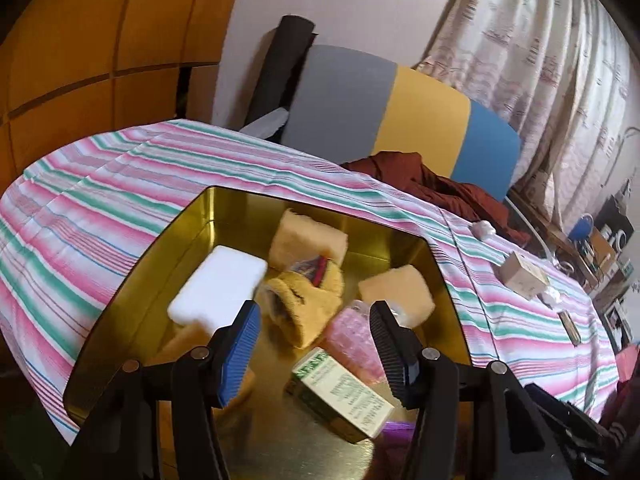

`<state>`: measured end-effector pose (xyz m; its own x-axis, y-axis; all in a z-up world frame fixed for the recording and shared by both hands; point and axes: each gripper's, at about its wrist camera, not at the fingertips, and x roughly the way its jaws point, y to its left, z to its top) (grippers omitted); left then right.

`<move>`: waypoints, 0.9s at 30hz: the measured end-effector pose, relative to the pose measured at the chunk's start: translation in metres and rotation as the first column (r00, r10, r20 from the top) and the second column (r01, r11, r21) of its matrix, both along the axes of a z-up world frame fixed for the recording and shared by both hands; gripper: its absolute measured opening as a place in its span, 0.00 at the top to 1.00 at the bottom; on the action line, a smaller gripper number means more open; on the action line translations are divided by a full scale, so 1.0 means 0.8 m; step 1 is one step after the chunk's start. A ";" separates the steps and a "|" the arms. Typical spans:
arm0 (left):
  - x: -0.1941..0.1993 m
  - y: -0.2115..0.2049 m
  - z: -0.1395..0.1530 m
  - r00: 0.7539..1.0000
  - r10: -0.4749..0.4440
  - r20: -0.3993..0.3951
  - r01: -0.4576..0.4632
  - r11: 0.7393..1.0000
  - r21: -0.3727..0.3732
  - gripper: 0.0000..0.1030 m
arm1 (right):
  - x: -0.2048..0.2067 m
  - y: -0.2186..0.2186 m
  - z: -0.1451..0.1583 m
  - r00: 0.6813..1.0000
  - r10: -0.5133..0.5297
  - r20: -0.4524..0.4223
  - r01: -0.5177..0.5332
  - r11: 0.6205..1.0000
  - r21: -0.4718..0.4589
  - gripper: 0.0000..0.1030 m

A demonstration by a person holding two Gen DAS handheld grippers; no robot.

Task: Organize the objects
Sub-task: 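Move both grippers back from the tray toward the remaining items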

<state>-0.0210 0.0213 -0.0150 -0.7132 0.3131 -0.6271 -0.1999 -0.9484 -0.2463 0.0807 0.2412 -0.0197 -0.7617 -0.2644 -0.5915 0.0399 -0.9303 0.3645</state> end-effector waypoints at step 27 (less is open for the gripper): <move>0.076 0.180 0.007 0.903 -0.428 0.045 0.430 0.902 -0.032 0.41 | 0.009 0.164 -0.021 0.964 -0.259 0.061 0.252 0.962 0.103 0.36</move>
<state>0.0400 0.1655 -0.0095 -0.4922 0.5580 -0.6682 -0.5813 -0.7820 -0.2248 0.0877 0.3724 -0.0363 -0.7505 -0.0069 -0.6609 -0.2274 -0.9362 0.2680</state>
